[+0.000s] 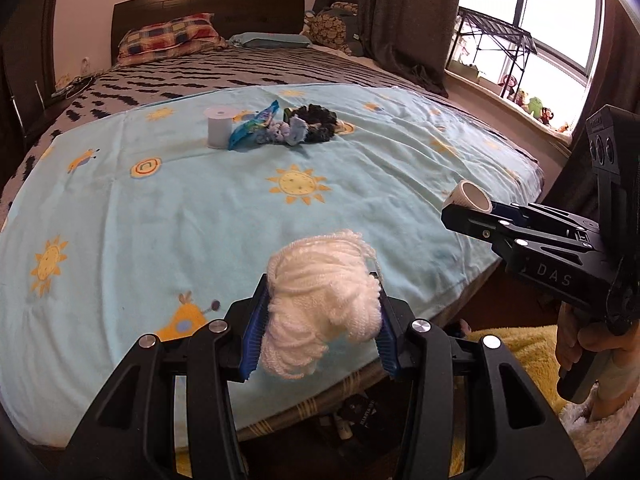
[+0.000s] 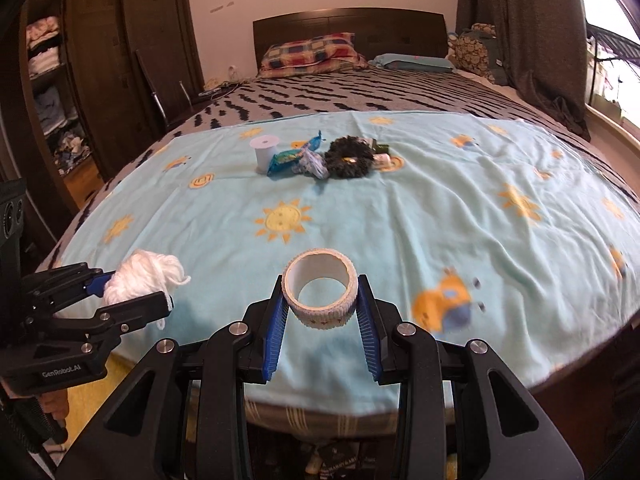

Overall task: Collect trash
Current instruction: 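Lower both tools into the black bin and open them, dropping yarn and tape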

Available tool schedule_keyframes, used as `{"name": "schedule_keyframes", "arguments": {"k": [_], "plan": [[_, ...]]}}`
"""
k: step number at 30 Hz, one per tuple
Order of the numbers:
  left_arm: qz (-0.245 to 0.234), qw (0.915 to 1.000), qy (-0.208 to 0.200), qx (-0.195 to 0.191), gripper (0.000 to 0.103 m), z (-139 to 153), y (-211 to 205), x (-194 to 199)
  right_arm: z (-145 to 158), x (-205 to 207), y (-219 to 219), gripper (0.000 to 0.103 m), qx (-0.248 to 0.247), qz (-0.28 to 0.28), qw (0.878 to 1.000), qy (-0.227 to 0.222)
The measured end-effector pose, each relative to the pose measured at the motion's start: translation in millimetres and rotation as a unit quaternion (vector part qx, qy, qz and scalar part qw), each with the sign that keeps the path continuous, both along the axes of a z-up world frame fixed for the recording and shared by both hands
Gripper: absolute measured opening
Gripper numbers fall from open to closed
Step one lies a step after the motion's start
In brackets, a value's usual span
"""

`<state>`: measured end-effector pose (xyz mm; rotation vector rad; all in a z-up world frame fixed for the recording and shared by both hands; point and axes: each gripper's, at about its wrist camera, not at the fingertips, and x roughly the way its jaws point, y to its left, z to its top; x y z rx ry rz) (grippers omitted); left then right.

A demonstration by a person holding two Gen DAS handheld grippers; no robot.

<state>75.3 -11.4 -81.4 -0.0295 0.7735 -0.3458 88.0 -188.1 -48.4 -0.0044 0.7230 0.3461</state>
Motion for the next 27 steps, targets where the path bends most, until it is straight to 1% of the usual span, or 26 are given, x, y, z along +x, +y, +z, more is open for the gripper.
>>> {"name": "schedule_keyframes", "arguments": {"k": [6, 12, 14, 19, 22, 27], "plan": [[-0.025, 0.9994, 0.025, -0.004, 0.044, -21, -20, -33, -22, -33, -26, 0.034, 0.005, -0.018, 1.0, 0.019], [-0.057, 0.9961, 0.067, -0.013, 0.044, -58, -39, -56, -57, -59, -39, 0.035, -0.002, -0.026, 0.998, 0.052], [-0.067, 0.9943, 0.082, -0.009, 0.044, -72, -46, -63, -69, -65, -41, 0.035, -0.001, -0.03, 0.997, 0.066], [-0.074, 0.9905, 0.116, 0.0, 0.044, -107, -54, -68, -103, -71, -48, 0.035, 0.009, -0.04, 0.993, 0.109], [-0.069, 0.988, 0.138, -0.001, 0.044, -128, -53, -64, -126, -68, -47, 0.035, 0.013, -0.041, 0.99, 0.137], [-0.068, 0.9815, 0.179, -0.003, 0.044, -163, -57, -56, -161, -64, -40, 0.035, 0.019, -0.037, 0.984, 0.176]]}}
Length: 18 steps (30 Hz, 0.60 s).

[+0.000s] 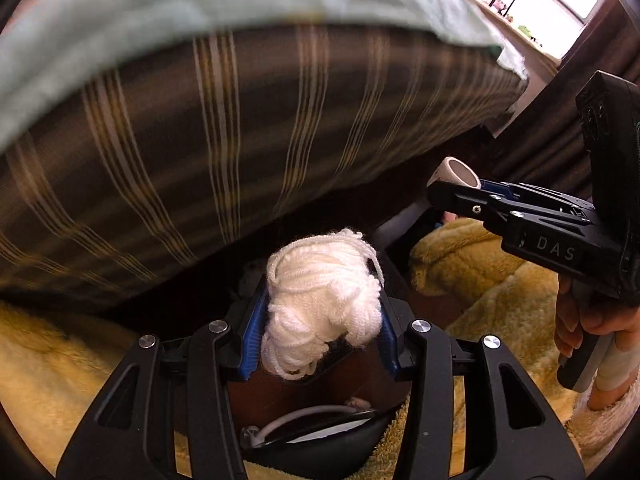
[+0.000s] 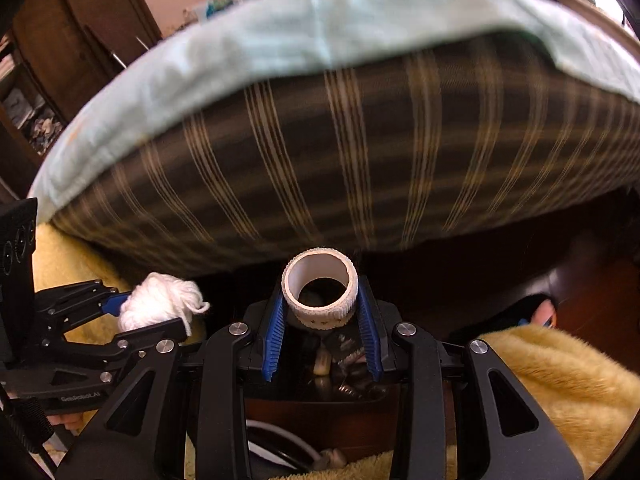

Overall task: Collect trash
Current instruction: 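Lower both tools into the black bin and open them, dropping yarn and tape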

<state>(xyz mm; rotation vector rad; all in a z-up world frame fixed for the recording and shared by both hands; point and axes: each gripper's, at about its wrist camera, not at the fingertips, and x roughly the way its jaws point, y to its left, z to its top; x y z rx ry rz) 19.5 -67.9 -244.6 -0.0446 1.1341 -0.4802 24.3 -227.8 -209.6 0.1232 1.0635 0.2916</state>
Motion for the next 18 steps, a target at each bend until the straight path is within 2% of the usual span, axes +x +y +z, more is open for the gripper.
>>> {"name": "schedule_keyframes", "arguments": {"k": [7, 18], "plan": [[-0.003, 0.9997, 0.021, 0.011, 0.044, -23, -6, 5, -27, 4, 7, 0.035, 0.006, 0.003, 1.0, 0.031], [0.001, 0.9996, 0.015, 0.023, 0.051, -25, -9, 5, -27, 10, 5, 0.037, 0.01, -0.003, 1.0, 0.03]]}}
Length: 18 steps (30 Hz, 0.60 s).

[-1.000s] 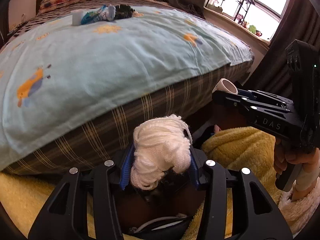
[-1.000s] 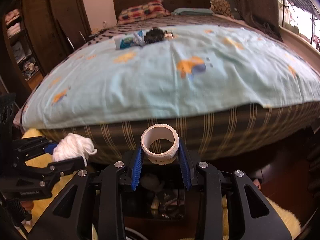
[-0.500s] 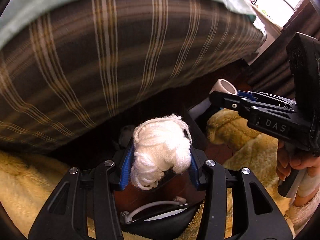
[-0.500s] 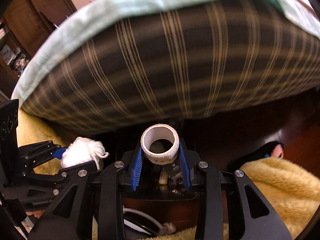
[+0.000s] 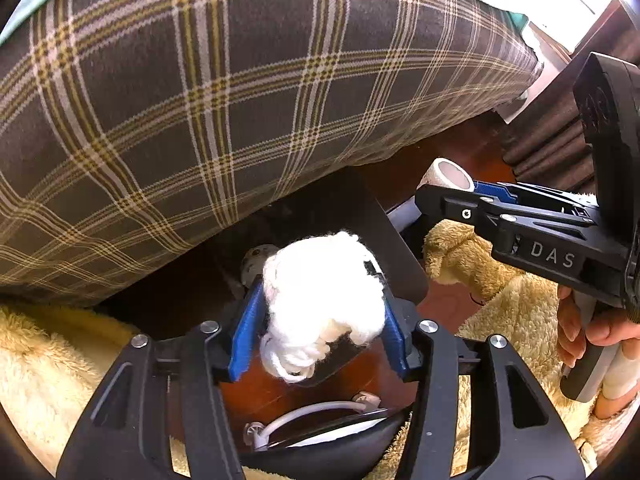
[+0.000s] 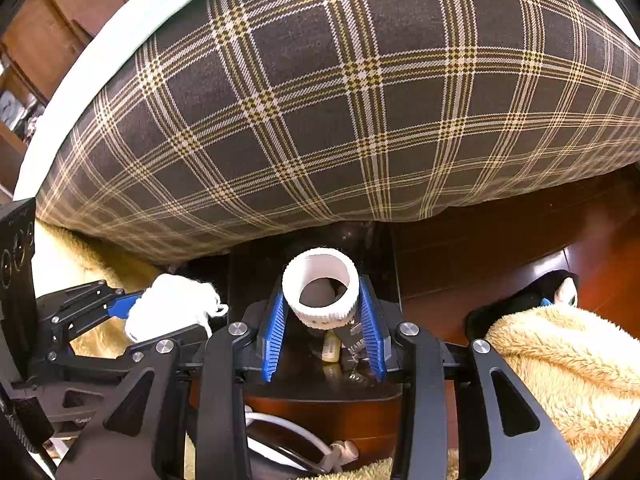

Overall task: Collect trash
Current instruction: 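Lower both tools into the black bin and open them, dropping yarn and tape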

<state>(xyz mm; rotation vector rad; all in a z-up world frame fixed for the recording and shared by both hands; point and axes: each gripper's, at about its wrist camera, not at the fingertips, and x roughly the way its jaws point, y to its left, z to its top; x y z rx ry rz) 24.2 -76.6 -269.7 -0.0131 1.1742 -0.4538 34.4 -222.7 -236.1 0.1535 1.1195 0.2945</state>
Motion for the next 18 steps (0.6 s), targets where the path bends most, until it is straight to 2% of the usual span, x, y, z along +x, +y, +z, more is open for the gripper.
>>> {"name": "schedule_keyframes", "arguments": {"k": [3, 8, 11, 14, 16, 18], "plan": [[0.001, 1.0, -0.005, 0.001, 0.056, 5, 2, 1, 5, 3, -2, 0.047, 0.005, -0.005, 1.0, -0.003], [0.004, 0.9999, -0.016, 0.001, 0.064, 19, 7, 2, 15, 5, -7, 0.048, 0.008, -0.011, 1.0, -0.013], [0.007, 0.9994, -0.035, 0.002, 0.072, 35, 14, 1, 28, 3, -8, 0.053, 0.011, -0.015, 0.999, -0.028], [0.012, 0.9984, -0.054, -0.002, 0.08, 53, 19, -2, 48, 0, -9, 0.066, 0.011, -0.018, 0.998, -0.056], [0.018, 0.997, -0.074, -0.006, 0.085, 70, 25, -3, 69, -2, -10, 0.08, 0.006, -0.022, 0.996, -0.087], [0.026, 0.9953, -0.093, -0.008, 0.089, 85, 31, -4, 88, -2, -11, 0.087, 0.002, -0.025, 0.993, -0.117]]}}
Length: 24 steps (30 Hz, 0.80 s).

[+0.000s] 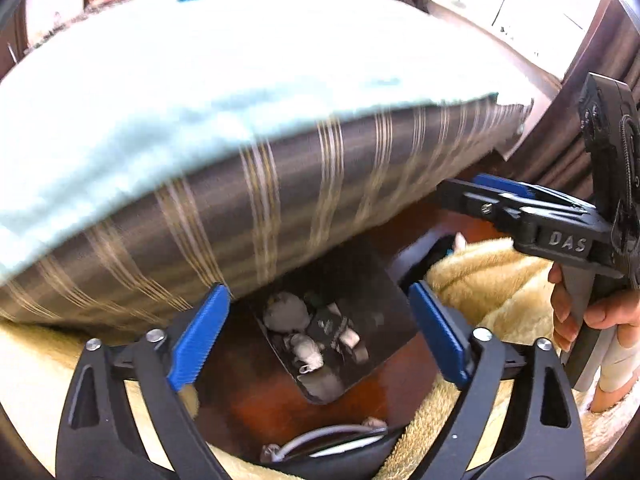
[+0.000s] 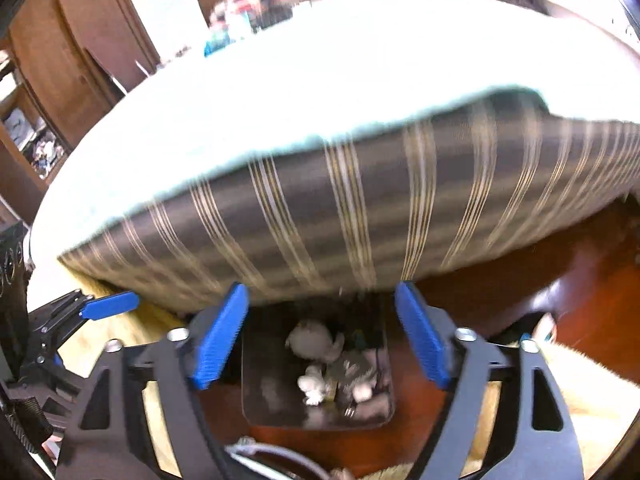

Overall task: Collect trash
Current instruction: 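Lower both tools into the black bin and open them, dropping yarn and tape, then grasp the white spool with the left tool while the right tool grasps the dark scrunchie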

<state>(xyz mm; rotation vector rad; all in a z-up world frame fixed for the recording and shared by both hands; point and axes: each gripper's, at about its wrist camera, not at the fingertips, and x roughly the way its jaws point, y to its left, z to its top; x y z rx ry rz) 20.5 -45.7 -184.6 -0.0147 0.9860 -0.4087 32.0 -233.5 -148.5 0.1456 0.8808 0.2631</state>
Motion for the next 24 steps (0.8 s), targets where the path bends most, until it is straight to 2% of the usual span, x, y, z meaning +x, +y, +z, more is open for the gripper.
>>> {"name": "schedule_keyframes", "arguments": {"k": [3, 10, 16, 24], "plan": [[0.015, 0.9995, -0.026, -0.002, 0.091, 25, 12, 1, 27, 4, 0, 0.093, -0.008, -0.002, 0.999, -0.04], [0.052, 0.9948, -0.088, 0.001, 0.092, 76, 39, 24, 77, 34, 8, 0.094, -0.039, 0.0, 0.995, -0.092], [0.084, 0.9897, -0.116, 0.007, 0.092, 102, 55, 64, 100, 77, 16, 0.094, -0.043, 0.007, 0.994, -0.104], [0.108, 0.9856, -0.129, 0.018, 0.092, 123, 83, 129, 120, 144, 34, 0.094, -0.032, 0.003, 0.994, -0.105]]}}
